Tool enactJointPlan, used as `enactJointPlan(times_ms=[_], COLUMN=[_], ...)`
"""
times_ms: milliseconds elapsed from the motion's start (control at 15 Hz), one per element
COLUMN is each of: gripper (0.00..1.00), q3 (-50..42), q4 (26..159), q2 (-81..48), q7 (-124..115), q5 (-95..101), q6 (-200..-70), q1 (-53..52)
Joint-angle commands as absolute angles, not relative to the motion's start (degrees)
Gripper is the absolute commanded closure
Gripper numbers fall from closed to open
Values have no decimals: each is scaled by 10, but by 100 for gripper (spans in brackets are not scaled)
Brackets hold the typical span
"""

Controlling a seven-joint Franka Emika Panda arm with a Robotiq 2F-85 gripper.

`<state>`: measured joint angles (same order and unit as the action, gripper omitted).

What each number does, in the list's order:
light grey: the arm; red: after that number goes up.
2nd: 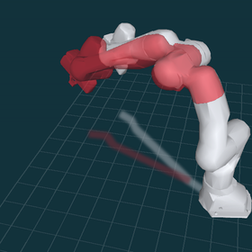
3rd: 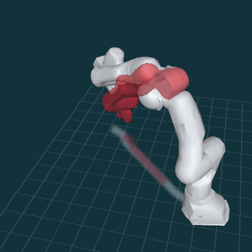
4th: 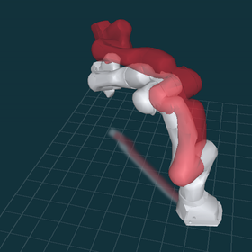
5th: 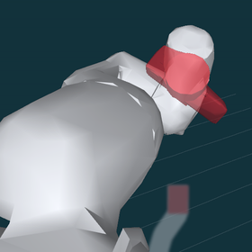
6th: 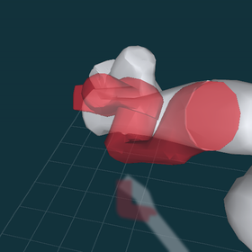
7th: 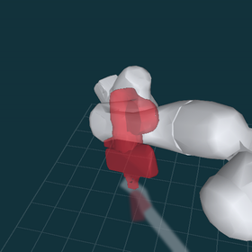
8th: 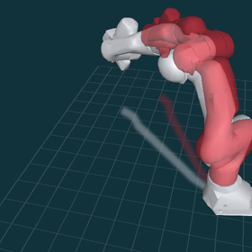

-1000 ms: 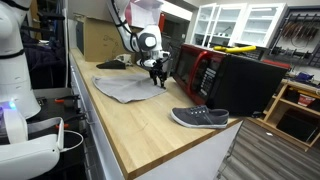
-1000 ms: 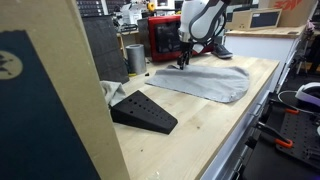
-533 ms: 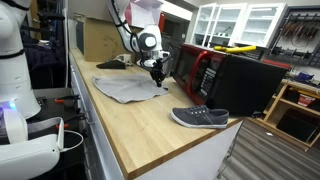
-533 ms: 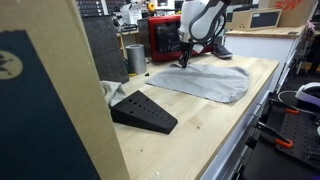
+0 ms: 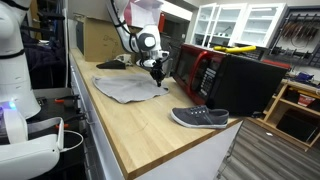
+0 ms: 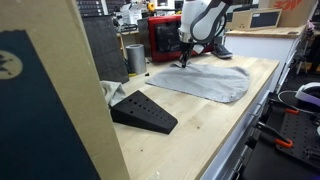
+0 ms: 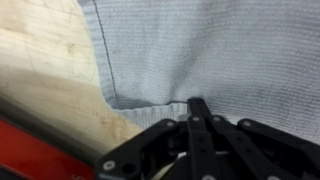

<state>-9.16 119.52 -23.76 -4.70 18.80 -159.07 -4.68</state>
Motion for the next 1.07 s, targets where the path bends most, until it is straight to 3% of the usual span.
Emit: enactJointPlan(times_ms=[0,333,400,533,1000], gripper=[100,100,74,68,15], q3=[-116,-139,-137,-131,-143], q4=[1228,1236,1233,1218,1175], q2=[-205,-184,-185,-200,-241], q7=[-85,-130,-135,-136,-161], q5=[220,256,255,242,237], q6=[-1619,-1630,-1628,-1624,-1625], q1=[-71,-97,-95,-87,-90])
